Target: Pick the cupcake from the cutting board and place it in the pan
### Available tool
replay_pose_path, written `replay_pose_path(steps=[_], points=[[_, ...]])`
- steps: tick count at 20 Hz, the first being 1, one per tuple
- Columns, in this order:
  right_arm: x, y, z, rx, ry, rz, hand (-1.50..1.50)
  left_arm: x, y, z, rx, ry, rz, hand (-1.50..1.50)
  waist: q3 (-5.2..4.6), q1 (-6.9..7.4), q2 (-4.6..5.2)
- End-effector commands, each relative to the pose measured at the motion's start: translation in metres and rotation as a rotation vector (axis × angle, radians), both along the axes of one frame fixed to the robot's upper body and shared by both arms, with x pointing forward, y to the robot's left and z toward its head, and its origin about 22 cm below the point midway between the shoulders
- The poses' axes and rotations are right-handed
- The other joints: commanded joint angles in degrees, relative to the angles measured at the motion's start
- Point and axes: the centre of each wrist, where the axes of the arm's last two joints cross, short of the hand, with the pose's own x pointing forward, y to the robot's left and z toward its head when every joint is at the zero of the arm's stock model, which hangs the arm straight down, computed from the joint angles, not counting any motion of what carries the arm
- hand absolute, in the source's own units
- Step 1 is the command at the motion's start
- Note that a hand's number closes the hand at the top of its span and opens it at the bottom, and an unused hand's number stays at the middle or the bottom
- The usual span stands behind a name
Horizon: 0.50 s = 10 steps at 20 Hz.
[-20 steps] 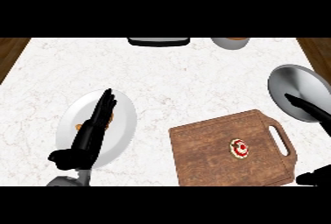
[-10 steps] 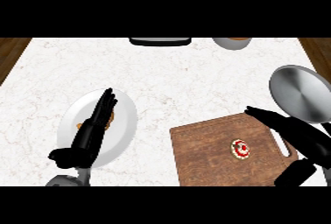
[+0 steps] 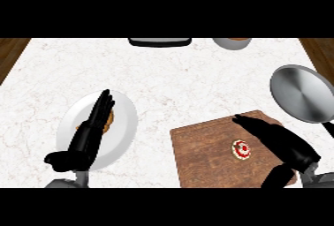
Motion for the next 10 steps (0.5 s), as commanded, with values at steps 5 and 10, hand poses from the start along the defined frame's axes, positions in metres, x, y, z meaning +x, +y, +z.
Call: replay_pose_path(steps=[5, 10], points=[[0.020, -0.013, -0.014, 0.019, -0.004, -0.042, -1.50, -0.012, -0.003, 0.001, 0.004, 0.006, -0.016, 0.00, 0.02, 0.12, 0.03], [0.025, -0.004, -0.035, 0.040, 0.019, -0.034, -1.50, -0.006, 0.000, -0.009, 0.006, 0.010, -0.006, 0.00, 0.01, 0.07, 0.04]])
